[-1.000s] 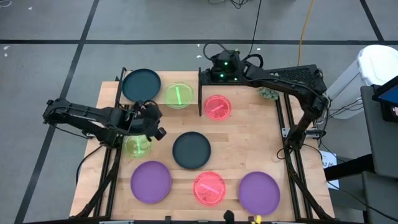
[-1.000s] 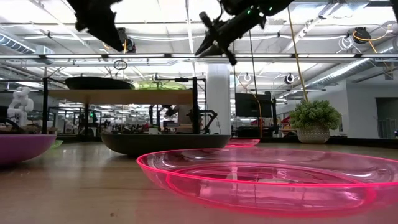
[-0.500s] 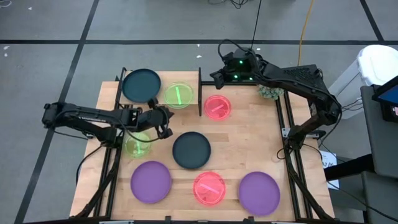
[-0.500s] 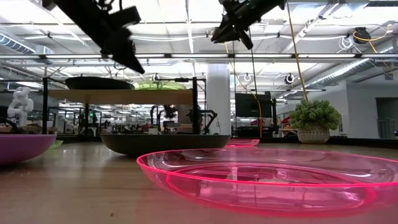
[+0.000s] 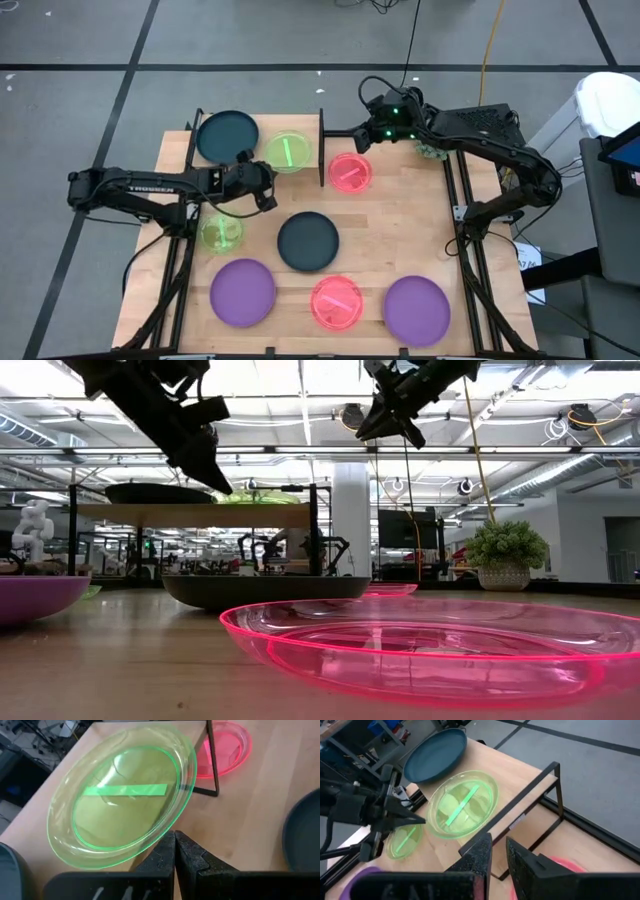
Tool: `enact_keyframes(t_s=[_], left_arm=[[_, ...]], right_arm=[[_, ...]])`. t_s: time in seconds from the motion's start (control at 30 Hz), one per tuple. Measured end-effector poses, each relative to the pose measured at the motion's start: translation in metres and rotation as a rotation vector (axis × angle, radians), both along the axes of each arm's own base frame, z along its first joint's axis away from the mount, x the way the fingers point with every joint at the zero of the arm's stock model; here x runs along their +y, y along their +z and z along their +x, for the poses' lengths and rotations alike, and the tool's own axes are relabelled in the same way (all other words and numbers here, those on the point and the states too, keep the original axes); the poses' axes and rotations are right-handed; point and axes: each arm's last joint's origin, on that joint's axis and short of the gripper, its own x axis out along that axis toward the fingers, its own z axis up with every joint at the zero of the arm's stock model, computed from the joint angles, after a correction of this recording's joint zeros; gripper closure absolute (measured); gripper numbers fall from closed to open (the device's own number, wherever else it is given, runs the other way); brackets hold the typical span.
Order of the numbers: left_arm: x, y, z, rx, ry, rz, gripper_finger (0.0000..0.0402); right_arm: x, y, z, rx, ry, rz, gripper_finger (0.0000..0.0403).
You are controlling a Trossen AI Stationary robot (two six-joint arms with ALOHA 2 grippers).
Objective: Place and stack plates onto a shelf
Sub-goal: Put the right green plate on the shelf
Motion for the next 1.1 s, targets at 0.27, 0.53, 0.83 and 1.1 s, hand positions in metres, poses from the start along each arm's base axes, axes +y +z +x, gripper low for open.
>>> enact_keyframes(t_s=[0.27, 0.53, 0.83, 1.1], left_arm=[[0.006, 0.000, 0.003, -0.026, 0.012, -0.005, 0.0398], [-0.001, -0.005, 0.010, -0.059, -0.061, -0.113, 0.0398], [0.003, -0.016, 0.029, -0.088, -0.074, -0.084, 0.0398], [0.005, -0.017, 0.031, -0.099, 0.005, -0.035, 0.0398]], right_arm=[[0.001, -0.001, -0.002, -0.001, 0.000, 0.000, 0.0360], [0.001, 0.000, -0.002, -0.004, -0.002, 0.007, 0.0360], [0.001, 0.000, -0.002, -0.005, -0.004, 0.009, 0.0360], [0.001, -0.001, -0.002, -0.004, -0.004, 0.008, 0.0360]])
